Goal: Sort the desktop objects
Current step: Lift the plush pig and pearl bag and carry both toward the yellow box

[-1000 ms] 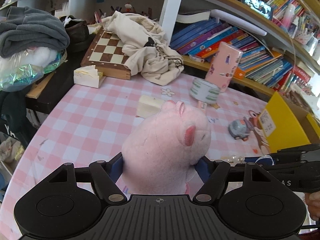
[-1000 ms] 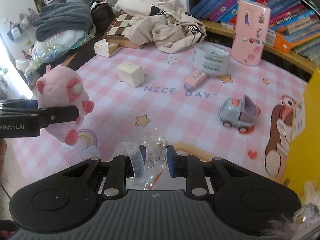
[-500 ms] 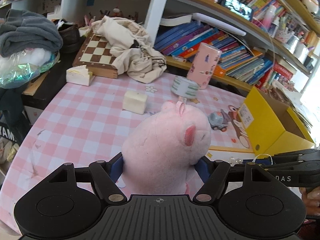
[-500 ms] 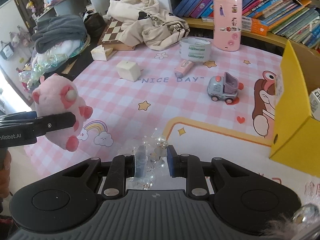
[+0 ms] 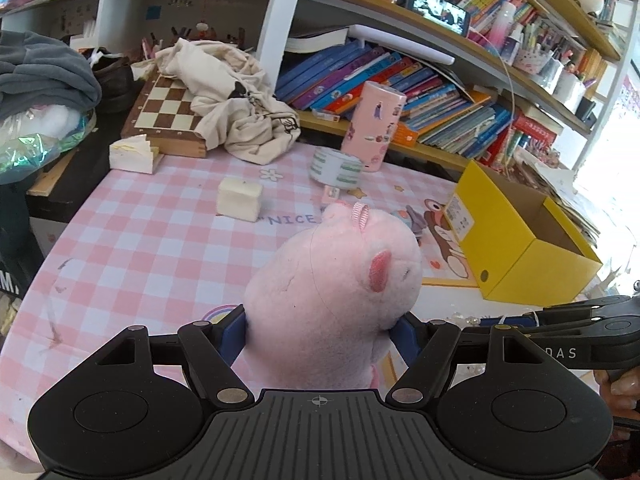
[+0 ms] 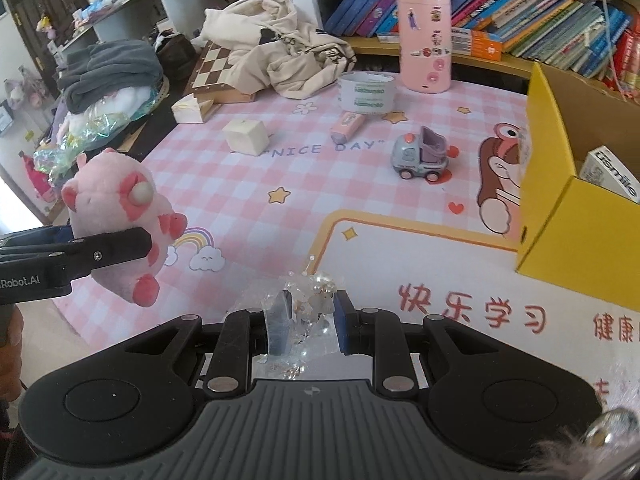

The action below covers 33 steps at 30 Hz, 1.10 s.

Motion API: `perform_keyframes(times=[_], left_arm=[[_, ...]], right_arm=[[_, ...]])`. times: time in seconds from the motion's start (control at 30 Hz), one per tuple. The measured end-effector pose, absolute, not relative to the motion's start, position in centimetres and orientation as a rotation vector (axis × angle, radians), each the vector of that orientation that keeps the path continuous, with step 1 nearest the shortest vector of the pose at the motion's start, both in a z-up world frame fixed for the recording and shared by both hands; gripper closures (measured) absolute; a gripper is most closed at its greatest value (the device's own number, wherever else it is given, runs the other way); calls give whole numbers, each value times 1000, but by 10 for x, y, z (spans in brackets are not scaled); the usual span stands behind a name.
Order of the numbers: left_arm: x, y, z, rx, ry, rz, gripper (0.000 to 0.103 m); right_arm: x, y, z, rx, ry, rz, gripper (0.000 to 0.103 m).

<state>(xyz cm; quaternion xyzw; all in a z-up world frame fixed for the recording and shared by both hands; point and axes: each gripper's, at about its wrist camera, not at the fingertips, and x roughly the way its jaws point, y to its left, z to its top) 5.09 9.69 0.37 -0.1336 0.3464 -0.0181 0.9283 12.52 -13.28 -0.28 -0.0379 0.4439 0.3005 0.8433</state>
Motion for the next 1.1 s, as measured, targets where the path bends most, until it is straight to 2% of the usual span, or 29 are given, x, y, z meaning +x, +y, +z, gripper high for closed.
perform_keyframes(times=[0.63,1.1], left_arm=[[62,68,-3,-266,743,-164,30],[79,18,-10,-208,801,-302,30]], right_arm=[[111,-177,-7,-21,993,488,82],[100,-225,-13,50,1020,372,82]])
